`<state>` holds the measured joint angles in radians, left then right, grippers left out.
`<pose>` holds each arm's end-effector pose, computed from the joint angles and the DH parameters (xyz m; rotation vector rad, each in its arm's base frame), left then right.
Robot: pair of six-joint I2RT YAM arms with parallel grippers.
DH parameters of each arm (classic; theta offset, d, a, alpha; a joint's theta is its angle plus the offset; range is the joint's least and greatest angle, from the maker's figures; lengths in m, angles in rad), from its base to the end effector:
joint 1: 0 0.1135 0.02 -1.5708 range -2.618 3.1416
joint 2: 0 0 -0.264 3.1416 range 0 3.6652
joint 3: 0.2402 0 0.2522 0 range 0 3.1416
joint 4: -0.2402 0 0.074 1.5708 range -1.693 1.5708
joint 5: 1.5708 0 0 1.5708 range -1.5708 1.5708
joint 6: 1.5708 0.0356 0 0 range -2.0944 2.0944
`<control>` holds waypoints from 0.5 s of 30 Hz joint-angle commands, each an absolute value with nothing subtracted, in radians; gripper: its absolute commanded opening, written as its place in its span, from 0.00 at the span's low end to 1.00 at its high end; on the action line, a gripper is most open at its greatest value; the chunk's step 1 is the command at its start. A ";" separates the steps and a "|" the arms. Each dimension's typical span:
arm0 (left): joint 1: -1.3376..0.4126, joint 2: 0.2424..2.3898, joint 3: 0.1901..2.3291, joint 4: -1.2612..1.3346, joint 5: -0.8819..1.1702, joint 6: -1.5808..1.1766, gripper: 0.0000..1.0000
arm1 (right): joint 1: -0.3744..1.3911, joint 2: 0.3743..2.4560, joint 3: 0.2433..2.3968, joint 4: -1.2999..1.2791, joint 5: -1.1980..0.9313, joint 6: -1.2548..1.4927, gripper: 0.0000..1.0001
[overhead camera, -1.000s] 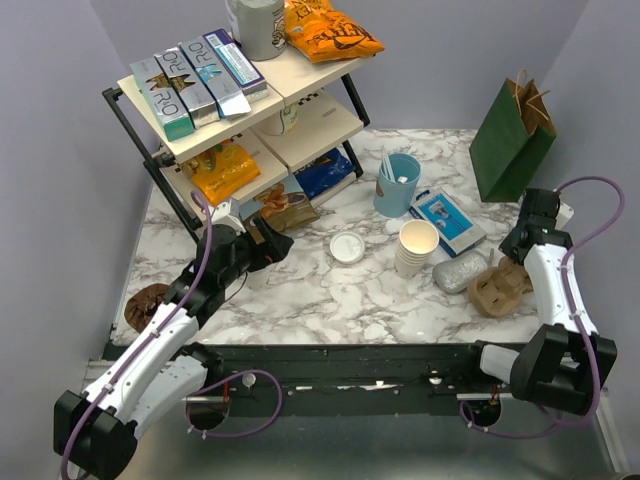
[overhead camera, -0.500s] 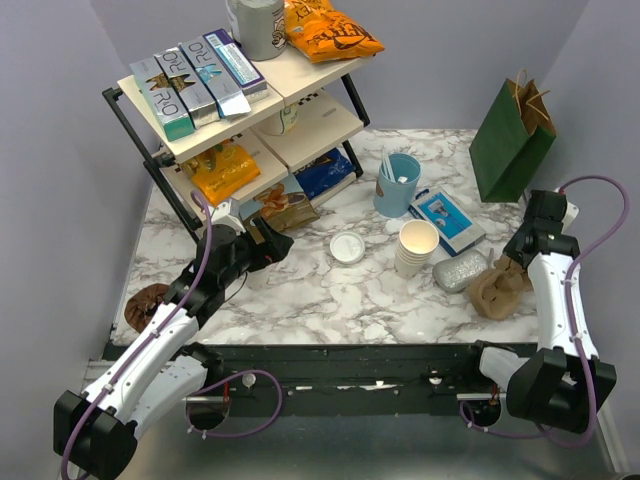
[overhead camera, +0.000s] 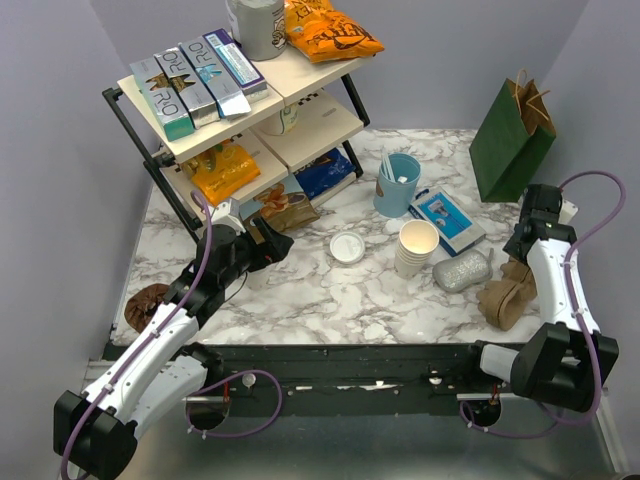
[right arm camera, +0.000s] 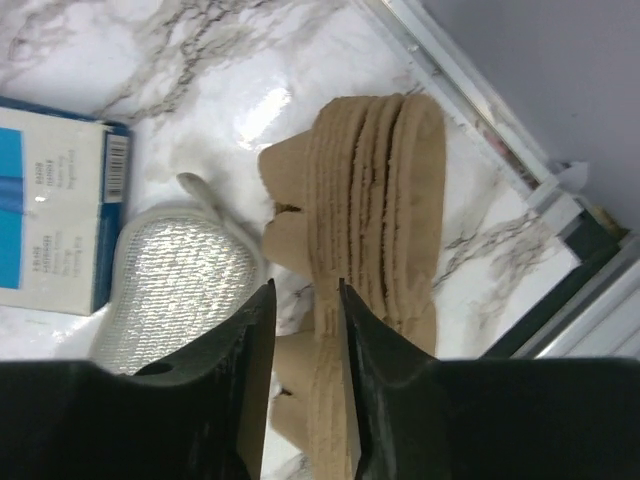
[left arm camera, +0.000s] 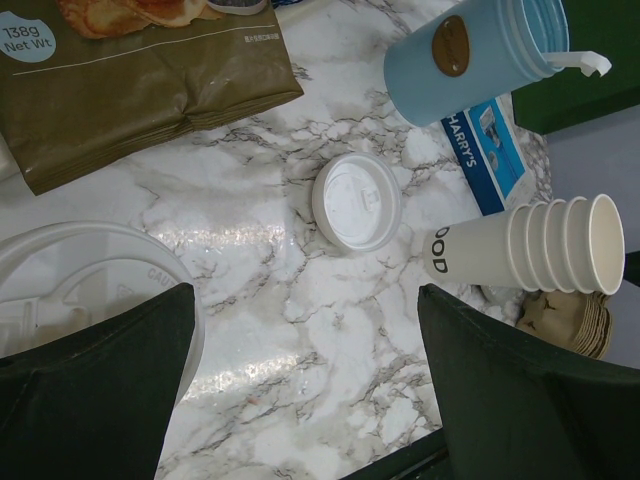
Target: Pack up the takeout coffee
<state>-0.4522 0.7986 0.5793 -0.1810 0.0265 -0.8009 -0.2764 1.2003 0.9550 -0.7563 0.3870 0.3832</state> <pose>0.1695 -0.0834 0.2652 -0.3410 2.0411 -0.8263 0.2217 -0.0769 0.2682 0.9524 2.3365 -0.4536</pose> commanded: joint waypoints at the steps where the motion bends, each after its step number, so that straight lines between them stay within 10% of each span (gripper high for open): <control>1: -0.456 0.790 0.568 -0.161 0.028 -0.799 0.99 | -0.281 1.216 0.925 -0.773 0.469 0.462 0.48; 6: -0.456 0.802 0.569 -0.153 0.038 -0.799 0.99 | -0.287 1.164 0.914 -0.818 0.555 0.591 0.90; 15: -0.456 0.813 0.578 -0.149 0.046 -0.805 0.99 | -0.350 1.187 0.842 -0.790 0.467 0.584 1.00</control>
